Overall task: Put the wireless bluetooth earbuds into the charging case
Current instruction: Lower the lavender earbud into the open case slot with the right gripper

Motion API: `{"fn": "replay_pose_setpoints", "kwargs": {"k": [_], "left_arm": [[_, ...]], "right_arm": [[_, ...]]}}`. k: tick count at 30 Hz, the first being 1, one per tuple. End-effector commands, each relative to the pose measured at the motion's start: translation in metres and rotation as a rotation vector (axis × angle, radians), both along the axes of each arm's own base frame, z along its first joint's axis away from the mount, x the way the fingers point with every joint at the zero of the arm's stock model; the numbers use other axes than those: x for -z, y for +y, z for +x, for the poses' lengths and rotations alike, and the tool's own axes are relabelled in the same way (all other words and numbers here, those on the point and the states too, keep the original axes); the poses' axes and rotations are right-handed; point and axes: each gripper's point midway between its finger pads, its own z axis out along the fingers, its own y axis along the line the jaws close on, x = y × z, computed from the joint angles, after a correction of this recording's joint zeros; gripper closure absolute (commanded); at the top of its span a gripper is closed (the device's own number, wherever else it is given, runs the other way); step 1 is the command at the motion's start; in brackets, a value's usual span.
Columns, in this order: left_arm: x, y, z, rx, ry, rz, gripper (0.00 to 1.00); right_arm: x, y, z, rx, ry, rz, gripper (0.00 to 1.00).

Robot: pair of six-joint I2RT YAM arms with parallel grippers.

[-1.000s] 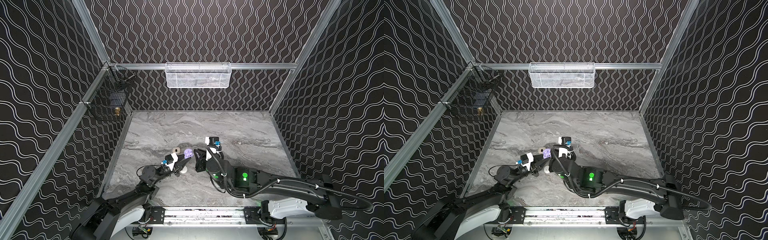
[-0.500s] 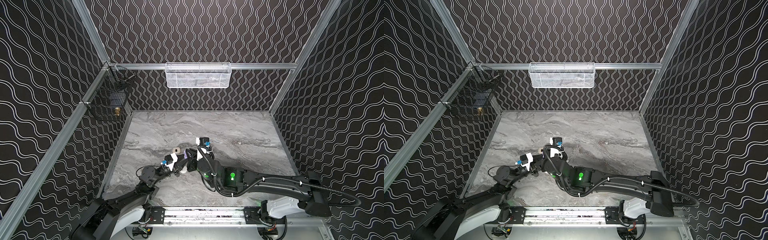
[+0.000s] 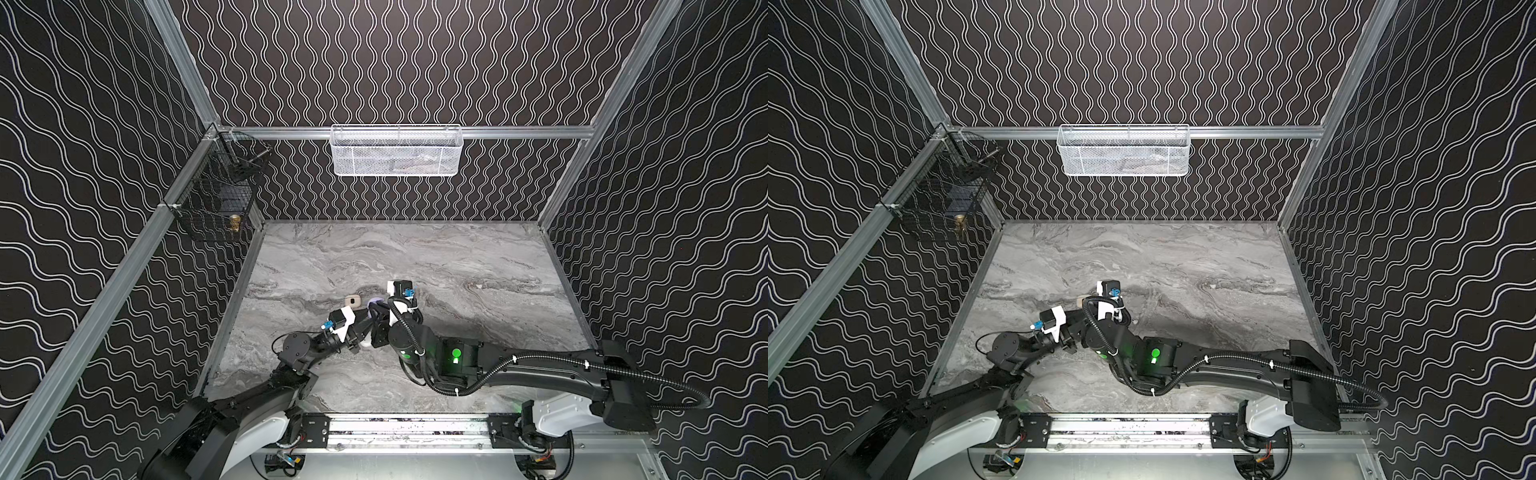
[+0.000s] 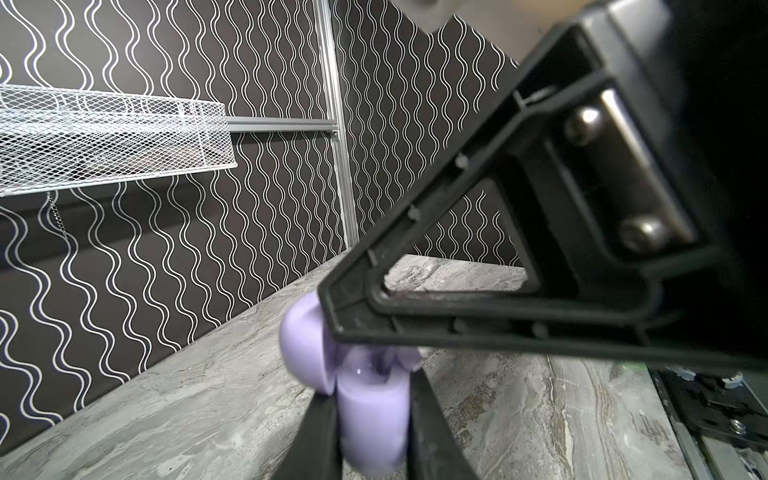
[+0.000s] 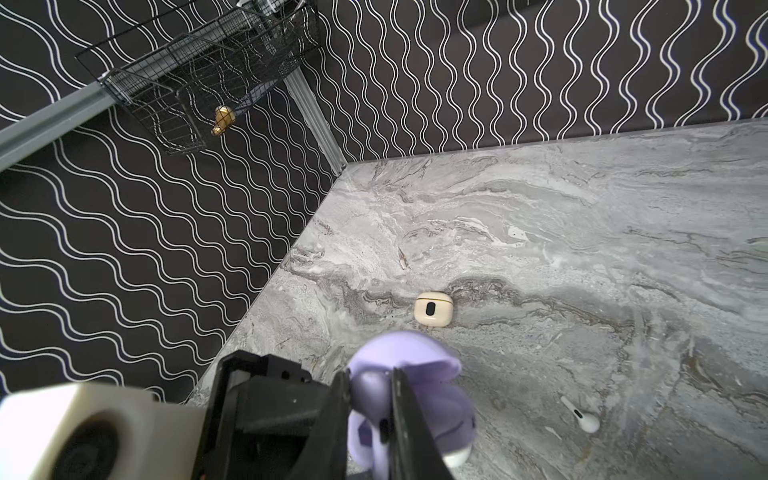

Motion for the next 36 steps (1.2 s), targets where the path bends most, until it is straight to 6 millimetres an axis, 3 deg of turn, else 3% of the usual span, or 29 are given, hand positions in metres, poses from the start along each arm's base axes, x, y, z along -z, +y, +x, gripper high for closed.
{"fn": "replay_pose_setpoints", "kwargs": {"k": [1, 14, 32, 34, 36], "left_arm": [[-0.010, 0.000, -0.003, 0.008, -0.042, -0.016, 1.00], [-0.011, 0.001, -0.004, 0.005, -0.045, -0.022, 1.00], [-0.014, 0.002, -0.002, 0.000, -0.025, -0.028, 1.00], [-0.015, 0.002, -0.003, 0.001, -0.024, -0.032, 1.00], [-0.015, 0.002, -0.003, 0.004, -0.023, -0.034, 1.00]], "right_arm": [[-0.008, -0.004, 0.004, 0.025, -0.035, 0.016, 0.94], [-0.016, -0.005, 0.008, 0.040, -0.068, 0.037, 0.95], [0.012, -0.004, 0.010, 0.048, -0.054, -0.002, 0.96], [0.009, -0.004, 0.010, 0.048, -0.067, 0.021, 0.96], [0.019, -0.007, 0.009, 0.040, -0.074, 0.002, 0.96]]}}
